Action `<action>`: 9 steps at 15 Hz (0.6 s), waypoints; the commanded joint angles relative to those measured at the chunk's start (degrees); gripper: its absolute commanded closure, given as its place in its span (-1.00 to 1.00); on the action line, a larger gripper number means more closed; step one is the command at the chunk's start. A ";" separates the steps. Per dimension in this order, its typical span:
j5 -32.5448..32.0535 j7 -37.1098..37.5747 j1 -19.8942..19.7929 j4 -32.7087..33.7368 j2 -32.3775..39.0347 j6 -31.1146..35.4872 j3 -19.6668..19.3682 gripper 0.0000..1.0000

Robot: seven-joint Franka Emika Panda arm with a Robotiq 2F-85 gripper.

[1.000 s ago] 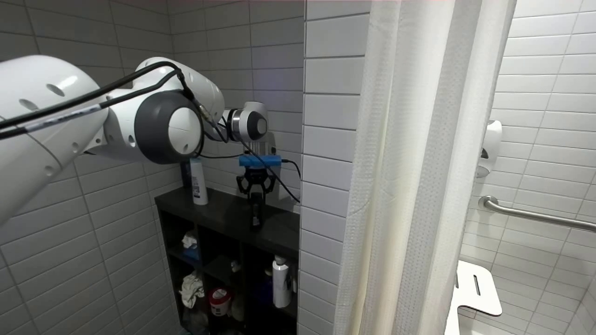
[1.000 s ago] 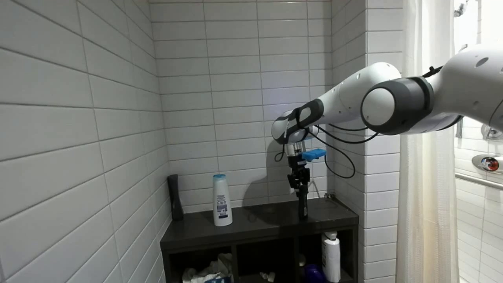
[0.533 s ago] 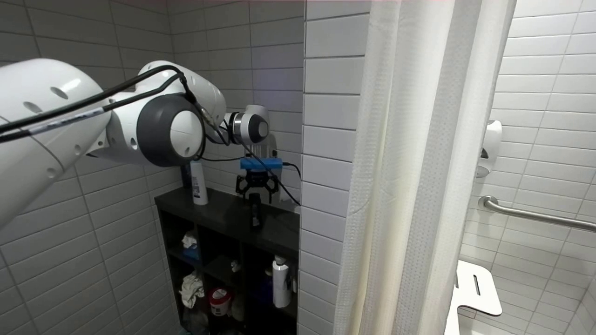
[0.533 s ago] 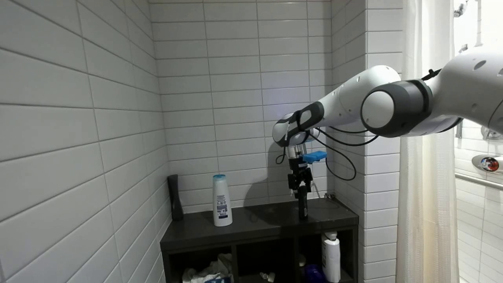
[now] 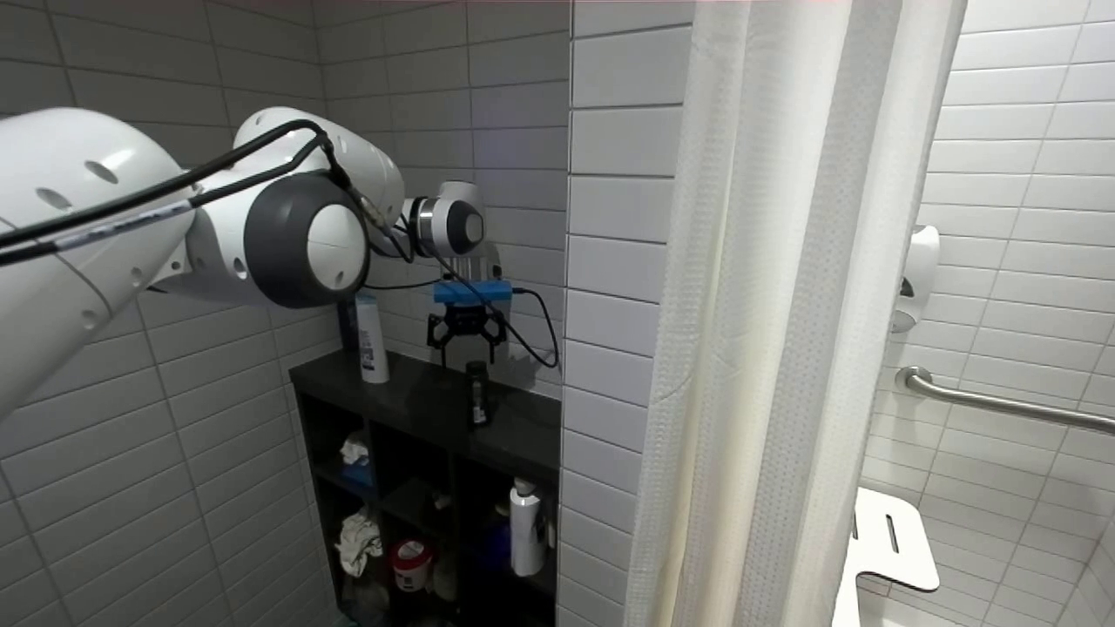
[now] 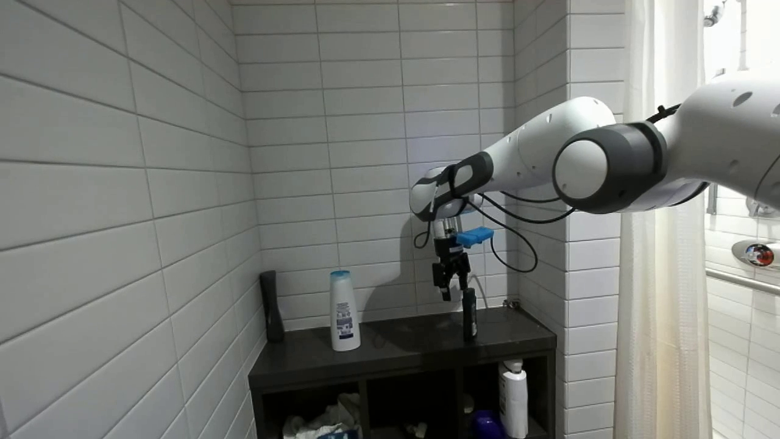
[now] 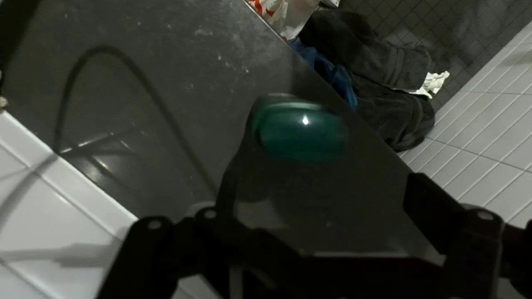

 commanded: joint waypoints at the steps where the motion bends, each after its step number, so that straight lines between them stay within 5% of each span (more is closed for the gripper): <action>1: -1.16 1.01 1.86 -0.02 -1.95 0.44 -0.47 -1.00; 9: -1.10 1.66 3.57 -1.10 -4.02 2.35 -0.45 -1.00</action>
